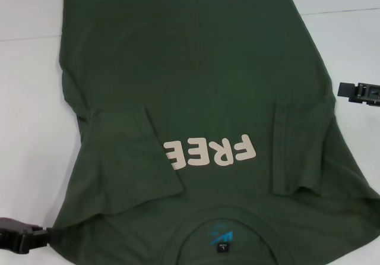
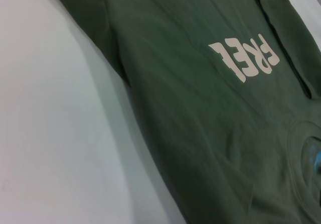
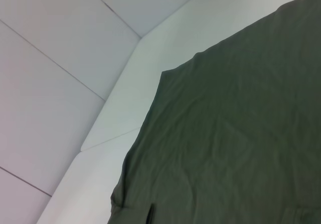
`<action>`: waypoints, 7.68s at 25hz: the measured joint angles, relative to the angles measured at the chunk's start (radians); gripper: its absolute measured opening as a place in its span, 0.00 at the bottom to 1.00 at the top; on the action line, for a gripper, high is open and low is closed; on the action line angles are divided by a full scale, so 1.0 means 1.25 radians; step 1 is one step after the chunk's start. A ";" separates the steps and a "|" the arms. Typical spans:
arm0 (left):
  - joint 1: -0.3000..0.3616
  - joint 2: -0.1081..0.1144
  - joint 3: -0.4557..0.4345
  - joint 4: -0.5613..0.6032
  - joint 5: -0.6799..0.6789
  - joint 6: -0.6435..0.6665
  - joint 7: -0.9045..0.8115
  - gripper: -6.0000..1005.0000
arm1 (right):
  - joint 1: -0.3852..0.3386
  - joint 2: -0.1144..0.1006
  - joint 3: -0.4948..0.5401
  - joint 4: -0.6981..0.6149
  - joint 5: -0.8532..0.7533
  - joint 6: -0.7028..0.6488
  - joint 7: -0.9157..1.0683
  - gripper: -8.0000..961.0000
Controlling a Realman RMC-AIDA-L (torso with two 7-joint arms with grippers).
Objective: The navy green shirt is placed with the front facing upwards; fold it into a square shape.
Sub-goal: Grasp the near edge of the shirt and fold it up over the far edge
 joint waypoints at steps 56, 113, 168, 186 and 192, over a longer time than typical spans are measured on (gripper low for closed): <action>-0.008 -0.011 -0.001 0.000 -0.003 -0.021 -0.005 0.02 | -0.057 -0.042 0.054 -0.008 -0.372 -0.141 0.083 0.92; -0.023 -0.003 -0.005 -0.011 -0.003 -0.037 0.001 0.02 | -0.025 -0.031 -0.011 -0.004 -0.404 -0.096 0.130 0.49; -0.003 0.037 -0.094 0.013 -0.053 0.135 0.053 0.02 | 0.029 -0.039 0.042 -0.004 -0.375 -0.149 0.046 0.06; -0.105 0.067 -0.098 -0.006 -0.103 0.038 -0.031 0.02 | 0.092 -0.040 0.090 -0.001 -0.362 -0.055 0.093 0.06; -0.163 0.079 -0.095 -0.038 -0.108 -0.026 -0.055 0.02 | 0.114 -0.040 0.091 -0.001 -0.330 -0.007 0.113 0.06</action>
